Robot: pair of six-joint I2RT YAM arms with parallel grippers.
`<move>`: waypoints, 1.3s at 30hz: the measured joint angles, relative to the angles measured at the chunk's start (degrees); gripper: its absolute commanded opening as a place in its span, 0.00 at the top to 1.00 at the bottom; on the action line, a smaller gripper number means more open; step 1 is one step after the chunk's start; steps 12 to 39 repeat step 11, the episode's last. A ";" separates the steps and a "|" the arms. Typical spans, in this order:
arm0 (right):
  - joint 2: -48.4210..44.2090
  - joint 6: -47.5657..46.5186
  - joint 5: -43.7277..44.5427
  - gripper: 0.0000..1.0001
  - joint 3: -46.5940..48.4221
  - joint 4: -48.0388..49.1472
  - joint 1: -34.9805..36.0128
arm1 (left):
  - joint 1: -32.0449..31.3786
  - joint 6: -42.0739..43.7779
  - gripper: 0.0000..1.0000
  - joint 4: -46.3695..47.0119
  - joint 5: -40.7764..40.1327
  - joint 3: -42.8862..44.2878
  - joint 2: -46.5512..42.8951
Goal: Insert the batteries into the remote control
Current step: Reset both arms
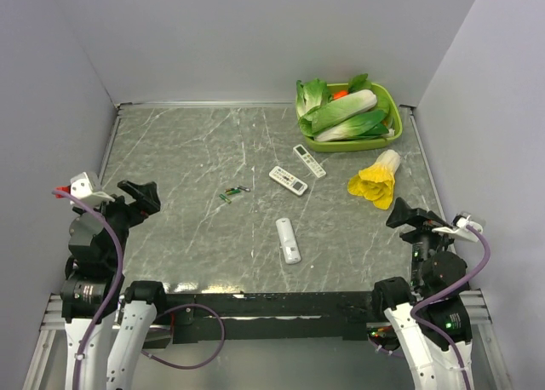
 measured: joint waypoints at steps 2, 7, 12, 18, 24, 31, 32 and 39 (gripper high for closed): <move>0.00 0.00 0.00 0.00 -0.02 0.04 0.00 | 0.00 -0.02 0.03 0.00 -0.15 0.00 0.00; 0.00 -0.02 0.00 0.00 -0.55 0.39 0.00 | 0.00 -0.31 0.03 0.07 -0.35 0.00 -0.07; 0.00 -0.02 -0.02 0.00 -0.63 0.42 0.00 | 0.00 -0.42 0.03 0.09 -0.35 0.00 -0.24; 0.00 -0.02 -0.02 0.00 -0.63 0.42 0.00 | 0.00 -0.42 0.03 0.09 -0.35 0.00 -0.24; 0.00 -0.02 -0.02 0.00 -0.63 0.42 0.00 | 0.00 -0.42 0.03 0.09 -0.35 0.00 -0.24; 0.00 -0.02 -0.02 0.00 -0.63 0.42 0.00 | 0.00 -0.42 0.03 0.09 -0.35 0.00 -0.24; 0.00 -0.02 -0.02 0.00 -0.63 0.42 0.00 | 0.00 -0.42 0.03 0.09 -0.35 0.00 -0.24; 0.00 -0.02 -0.02 0.00 -0.63 0.42 0.00 | 0.00 -0.42 0.03 0.09 -0.35 0.00 -0.24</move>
